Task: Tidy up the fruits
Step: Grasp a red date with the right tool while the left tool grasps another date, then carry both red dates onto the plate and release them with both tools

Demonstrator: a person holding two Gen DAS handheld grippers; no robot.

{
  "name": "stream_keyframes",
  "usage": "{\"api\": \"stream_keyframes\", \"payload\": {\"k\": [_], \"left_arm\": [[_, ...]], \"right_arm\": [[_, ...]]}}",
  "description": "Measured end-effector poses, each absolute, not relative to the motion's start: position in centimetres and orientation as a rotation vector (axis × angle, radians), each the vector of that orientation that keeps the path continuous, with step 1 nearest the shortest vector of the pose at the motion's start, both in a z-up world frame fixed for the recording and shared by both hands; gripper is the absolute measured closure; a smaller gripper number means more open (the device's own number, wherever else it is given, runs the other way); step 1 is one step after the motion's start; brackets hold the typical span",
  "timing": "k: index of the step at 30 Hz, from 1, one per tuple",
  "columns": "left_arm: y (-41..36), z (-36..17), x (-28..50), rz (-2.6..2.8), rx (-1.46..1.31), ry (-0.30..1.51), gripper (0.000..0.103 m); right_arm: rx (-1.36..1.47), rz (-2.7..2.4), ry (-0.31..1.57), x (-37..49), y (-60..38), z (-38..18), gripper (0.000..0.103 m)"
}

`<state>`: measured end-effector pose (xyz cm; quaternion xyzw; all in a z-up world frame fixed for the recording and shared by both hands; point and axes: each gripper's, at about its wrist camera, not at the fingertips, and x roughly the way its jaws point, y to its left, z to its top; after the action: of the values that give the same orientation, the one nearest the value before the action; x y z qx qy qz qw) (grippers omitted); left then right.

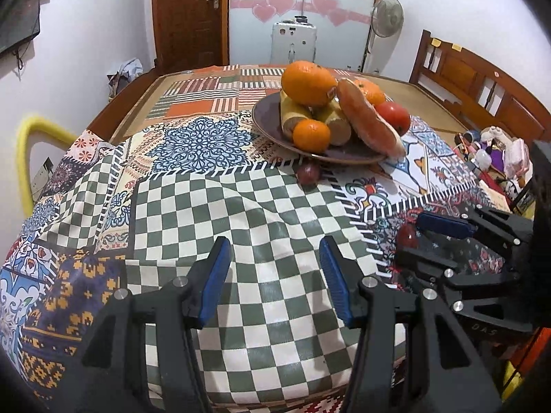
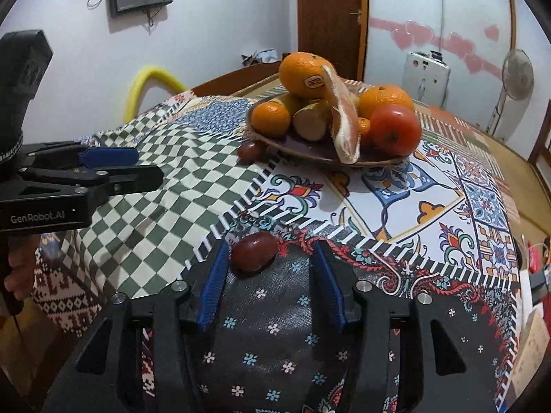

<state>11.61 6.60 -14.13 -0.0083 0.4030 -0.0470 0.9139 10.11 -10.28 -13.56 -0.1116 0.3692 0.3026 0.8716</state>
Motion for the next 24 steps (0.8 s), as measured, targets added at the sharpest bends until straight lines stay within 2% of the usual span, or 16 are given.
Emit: {"api": "stream_keyframes", "payload": {"k": [3, 13, 18, 19, 24], "left_arm": [[6.2, -14.2, 11.8, -0.102, -0.010, 0.831, 0.050], [4.4, -13.9, 15.3, -0.147, 0.015, 0.849, 0.050], [4.0, -14.8, 18.6, -0.158, -0.001, 0.914, 0.060], [3.9, -15.0, 19.2, -0.153, -0.002, 0.932, 0.064], [3.1, -15.7, 21.0, -0.167, 0.013, 0.955, 0.066]], "right_arm": [[-0.244, 0.648, 0.768, 9.8, -10.0, -13.4, 0.080], [-0.204, 0.640, 0.742, 10.1, -11.4, -12.7, 0.081], [-0.199, 0.595, 0.716, 11.4, -13.1, -11.9, 0.081], [-0.195, 0.586, 0.714, 11.6, -13.4, -11.9, 0.081], [-0.171, 0.558, 0.709, 13.0, -15.0, -11.6, 0.081]]}}
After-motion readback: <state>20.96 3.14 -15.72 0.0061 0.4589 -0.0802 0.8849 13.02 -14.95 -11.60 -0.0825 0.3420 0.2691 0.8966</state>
